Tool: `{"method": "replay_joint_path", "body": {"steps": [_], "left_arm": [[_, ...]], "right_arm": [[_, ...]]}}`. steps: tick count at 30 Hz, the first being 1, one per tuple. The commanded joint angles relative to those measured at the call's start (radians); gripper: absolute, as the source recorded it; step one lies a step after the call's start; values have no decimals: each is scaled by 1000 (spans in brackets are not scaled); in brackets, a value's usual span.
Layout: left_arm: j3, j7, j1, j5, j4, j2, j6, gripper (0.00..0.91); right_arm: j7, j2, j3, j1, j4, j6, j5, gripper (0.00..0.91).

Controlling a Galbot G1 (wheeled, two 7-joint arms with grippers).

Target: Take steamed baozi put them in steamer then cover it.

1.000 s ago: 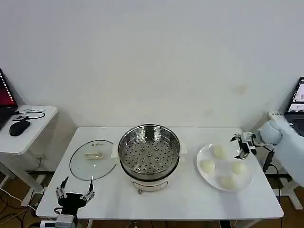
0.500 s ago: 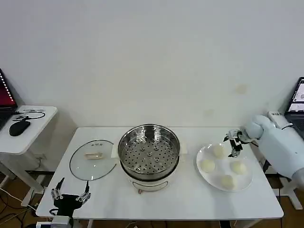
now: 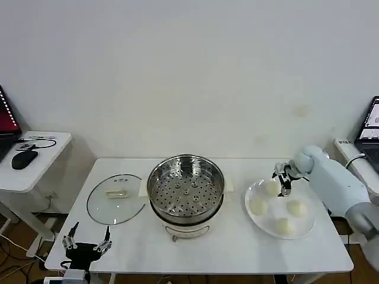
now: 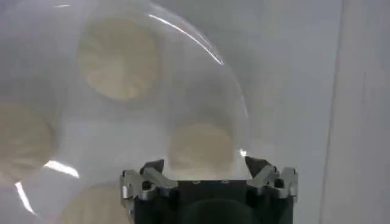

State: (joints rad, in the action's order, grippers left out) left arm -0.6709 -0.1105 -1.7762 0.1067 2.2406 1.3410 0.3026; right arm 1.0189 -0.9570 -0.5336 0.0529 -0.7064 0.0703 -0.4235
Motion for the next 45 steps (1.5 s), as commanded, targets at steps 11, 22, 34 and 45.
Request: {"method": "replay_joint_path", "body": {"steps": [11,22,34,45], "left_arm": [[-1,-2,-1,-8,0,2,-1,907],[4,-8,-4,-13,8,2,0,907],[0,-10,-9,-28,10,-12,4,907],[-23,-22,-29,-168,1,-14,35,907]], "right_arm": [[-11,-13,-9,1,14,-11,-17,685],[0,28,-14,-2,-53,-15,6,615],[18,167,-166,-232,-304,-32,224,625],[-34,102,-391,-527,-492,-40,488,625]]}}
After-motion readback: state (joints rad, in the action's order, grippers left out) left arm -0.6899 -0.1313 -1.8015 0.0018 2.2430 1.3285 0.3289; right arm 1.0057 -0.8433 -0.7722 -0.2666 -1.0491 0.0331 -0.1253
